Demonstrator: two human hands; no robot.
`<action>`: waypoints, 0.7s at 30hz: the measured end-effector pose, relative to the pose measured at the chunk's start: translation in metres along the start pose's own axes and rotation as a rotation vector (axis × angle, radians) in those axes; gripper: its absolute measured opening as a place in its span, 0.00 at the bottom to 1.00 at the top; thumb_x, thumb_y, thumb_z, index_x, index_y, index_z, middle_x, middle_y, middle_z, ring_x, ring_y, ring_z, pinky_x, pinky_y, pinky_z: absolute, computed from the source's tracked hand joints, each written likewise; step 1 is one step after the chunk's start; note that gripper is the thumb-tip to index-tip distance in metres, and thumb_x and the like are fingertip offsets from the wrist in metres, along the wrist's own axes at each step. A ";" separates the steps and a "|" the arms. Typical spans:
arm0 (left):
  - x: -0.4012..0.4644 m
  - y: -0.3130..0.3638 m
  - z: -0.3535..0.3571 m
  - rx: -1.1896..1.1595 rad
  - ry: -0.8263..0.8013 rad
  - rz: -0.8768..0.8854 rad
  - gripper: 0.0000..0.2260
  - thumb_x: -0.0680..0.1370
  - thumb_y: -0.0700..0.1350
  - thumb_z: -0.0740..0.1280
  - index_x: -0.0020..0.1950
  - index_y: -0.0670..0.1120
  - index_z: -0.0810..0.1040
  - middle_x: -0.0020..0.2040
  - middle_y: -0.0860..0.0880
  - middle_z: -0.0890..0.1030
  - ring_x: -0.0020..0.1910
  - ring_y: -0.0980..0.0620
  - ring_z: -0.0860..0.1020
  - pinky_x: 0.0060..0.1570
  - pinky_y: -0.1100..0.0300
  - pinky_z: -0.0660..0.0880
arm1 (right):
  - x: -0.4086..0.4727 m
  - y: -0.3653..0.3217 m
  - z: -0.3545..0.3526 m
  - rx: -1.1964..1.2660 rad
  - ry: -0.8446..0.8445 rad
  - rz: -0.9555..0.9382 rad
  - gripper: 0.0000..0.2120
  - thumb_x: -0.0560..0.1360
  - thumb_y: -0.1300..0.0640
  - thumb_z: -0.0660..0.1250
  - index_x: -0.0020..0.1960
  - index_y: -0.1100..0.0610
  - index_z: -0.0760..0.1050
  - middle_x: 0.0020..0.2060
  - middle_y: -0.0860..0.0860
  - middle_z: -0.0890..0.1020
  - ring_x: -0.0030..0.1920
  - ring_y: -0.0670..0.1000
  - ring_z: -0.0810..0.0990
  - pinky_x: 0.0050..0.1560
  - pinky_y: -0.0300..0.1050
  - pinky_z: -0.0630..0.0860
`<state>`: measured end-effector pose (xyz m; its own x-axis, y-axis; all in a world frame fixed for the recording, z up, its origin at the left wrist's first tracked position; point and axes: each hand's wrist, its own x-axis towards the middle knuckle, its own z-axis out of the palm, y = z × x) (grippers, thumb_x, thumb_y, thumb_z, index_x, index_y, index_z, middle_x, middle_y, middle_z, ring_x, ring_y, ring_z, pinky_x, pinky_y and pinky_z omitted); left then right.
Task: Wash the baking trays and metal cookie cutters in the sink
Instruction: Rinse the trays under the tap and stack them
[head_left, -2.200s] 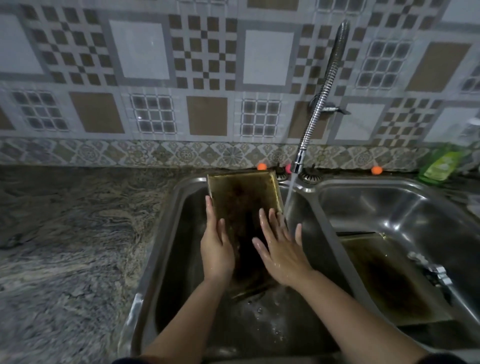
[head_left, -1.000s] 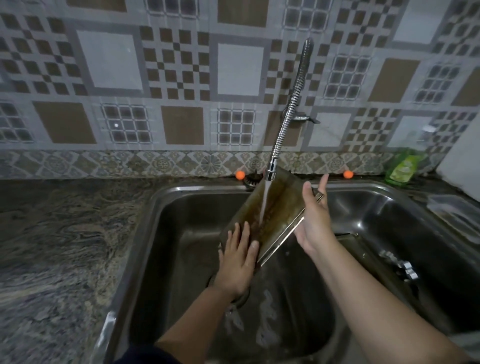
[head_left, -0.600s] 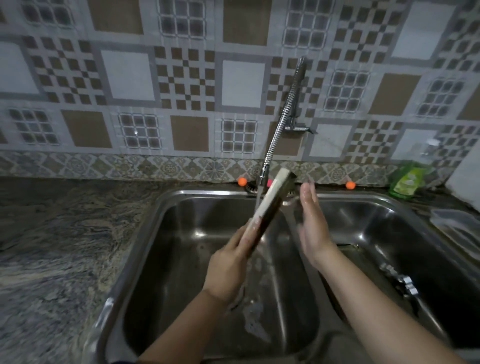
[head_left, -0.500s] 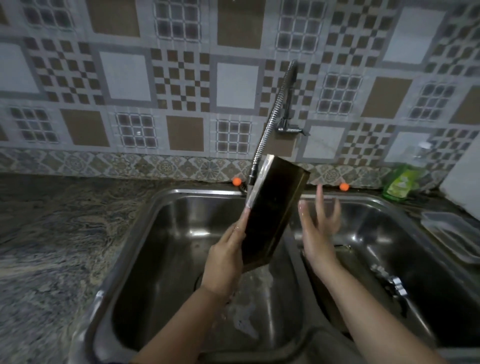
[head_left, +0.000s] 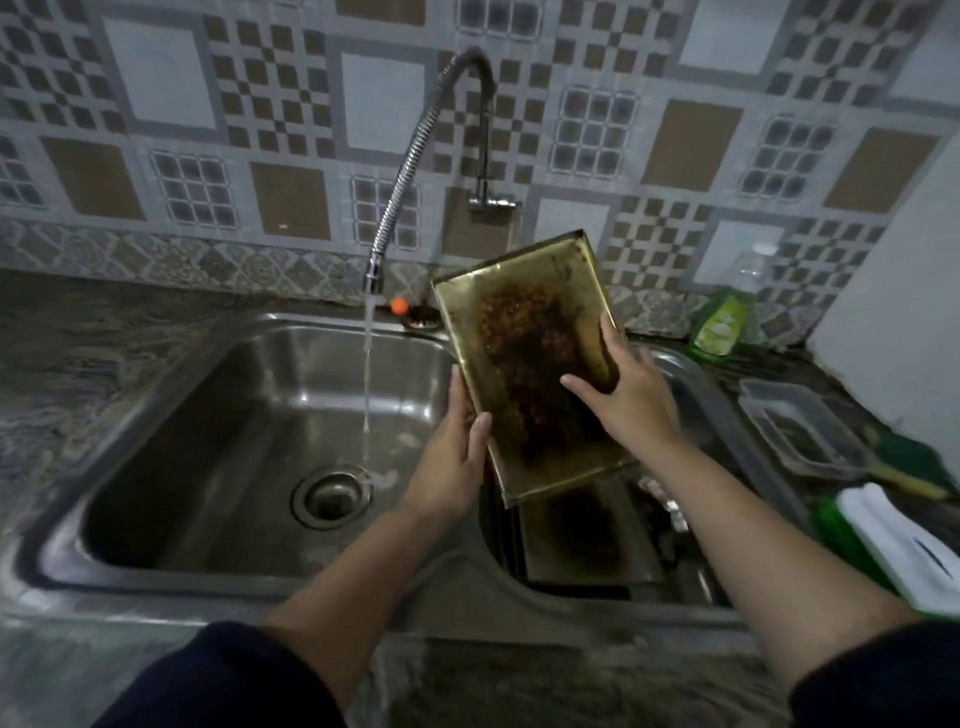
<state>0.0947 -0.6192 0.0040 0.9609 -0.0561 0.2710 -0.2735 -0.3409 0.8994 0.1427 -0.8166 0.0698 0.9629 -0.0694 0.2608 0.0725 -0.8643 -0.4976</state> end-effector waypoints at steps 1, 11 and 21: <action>0.000 -0.004 0.008 0.148 -0.039 -0.049 0.29 0.82 0.55 0.53 0.78 0.56 0.40 0.77 0.57 0.54 0.72 0.60 0.56 0.68 0.62 0.59 | -0.001 0.015 -0.003 -0.065 -0.025 0.026 0.41 0.72 0.35 0.65 0.76 0.37 0.45 0.74 0.55 0.60 0.72 0.59 0.64 0.61 0.52 0.71; -0.004 -0.032 0.038 0.881 -0.321 -0.356 0.39 0.79 0.59 0.58 0.78 0.45 0.37 0.77 0.47 0.34 0.77 0.48 0.37 0.74 0.39 0.43 | -0.028 0.128 0.046 -0.182 -0.325 0.388 0.46 0.70 0.34 0.67 0.78 0.44 0.46 0.74 0.56 0.62 0.68 0.59 0.69 0.57 0.52 0.74; -0.001 -0.041 0.047 1.067 -0.272 -0.326 0.37 0.79 0.62 0.51 0.77 0.45 0.36 0.77 0.46 0.35 0.76 0.49 0.36 0.74 0.42 0.38 | -0.033 0.133 0.094 -0.141 -0.444 0.555 0.44 0.73 0.42 0.69 0.78 0.50 0.46 0.71 0.62 0.62 0.66 0.62 0.70 0.58 0.52 0.72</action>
<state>0.1069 -0.6492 -0.0489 0.9923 0.0245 -0.1211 0.0402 -0.9908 0.1295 0.1452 -0.8823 -0.0830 0.8649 -0.3338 -0.3747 -0.4632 -0.8183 -0.3403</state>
